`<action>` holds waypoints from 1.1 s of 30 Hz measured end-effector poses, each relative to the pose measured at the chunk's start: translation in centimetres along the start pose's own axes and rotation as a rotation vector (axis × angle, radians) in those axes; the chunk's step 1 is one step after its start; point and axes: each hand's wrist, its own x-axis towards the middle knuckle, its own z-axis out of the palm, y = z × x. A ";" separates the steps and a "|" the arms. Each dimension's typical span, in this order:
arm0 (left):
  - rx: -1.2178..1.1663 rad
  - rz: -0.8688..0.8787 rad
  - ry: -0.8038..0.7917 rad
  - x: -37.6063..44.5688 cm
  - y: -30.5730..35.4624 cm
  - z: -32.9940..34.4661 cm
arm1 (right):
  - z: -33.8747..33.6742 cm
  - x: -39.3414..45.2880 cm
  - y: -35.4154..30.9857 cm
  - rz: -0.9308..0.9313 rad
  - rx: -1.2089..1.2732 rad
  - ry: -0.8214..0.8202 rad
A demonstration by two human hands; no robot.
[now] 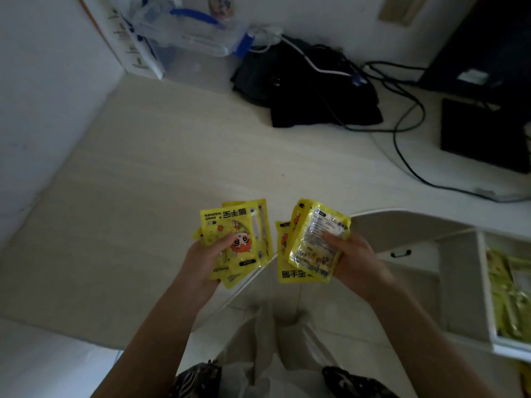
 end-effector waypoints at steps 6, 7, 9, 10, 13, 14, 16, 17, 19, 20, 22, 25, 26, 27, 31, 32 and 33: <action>0.182 -0.076 -0.099 -1.4 -3.8 5.5 | -6.5 -5.8 2.1 -0.065 0.095 0.134; 0.207 -0.085 -0.116 -1.7 -4.6 6.5 | -7.6 -6.9 2.4 -0.078 0.110 0.150; 0.256 -0.096 -0.151 -2.5 -6.3 8.7 | -10.0 -9.3 3.0 -0.100 0.141 0.192; 0.280 -0.104 -0.164 -3.0 -7.4 9.9 | -11.3 -10.6 3.3 -0.105 0.156 0.223; 0.346 -0.141 -0.182 -4.5 -10.8 13.1 | -15.2 -14.6 4.2 -0.127 0.215 0.294; 0.371 -0.154 -0.190 -5.2 -11.9 14.3 | -16.5 -15.9 4.6 -0.137 0.234 0.305; 0.407 -0.166 -0.204 -6.6 -14.5 16.4 | -19.3 -18.6 5.1 -0.146 0.253 0.307; 0.403 -0.165 -0.216 -7.5 -15.7 17.5 | -20.7 -20.0 5.3 -0.143 0.258 0.313; 0.425 -0.155 -0.259 -8.9 -18.3 19.5 | -23.5 -22.7 5.6 -0.137 0.274 0.337; 0.440 -0.150 -0.266 -9.6 -19.4 20.6 | -24.9 -24.1 5.8 -0.142 0.287 0.346; 0.452 -0.165 -0.247 -10.8 -21.6 22.8 | -27.5 -26.5 6.1 -0.162 0.325 0.365; 0.413 -0.217 -0.249 -11.5 -24.5 26.0 | -30.8 -29.5 6.1 -0.181 0.362 0.382; 0.417 -0.220 -0.260 -11.5 -25.2 27.0 | -31.8 -30.2 6.0 -0.188 0.375 0.385; 0.419 -0.222 -0.274 -11.6 -25.9 27.9 | -32.7 -30.7 5.9 -0.195 0.387 0.389; 0.439 -0.243 -0.275 -11.4 -27.8 32.0 | -36.4 -32.0 4.9 -0.214 0.421 0.421; 0.445 -0.244 -0.265 -11.2 -28.1 33.0 | -37.2 -32.1 4.4 -0.222 0.424 0.425; 0.452 -0.250 -0.263 -10.9 -28.4 33.9 | -38.0 -32.1 3.8 -0.229 0.424 0.430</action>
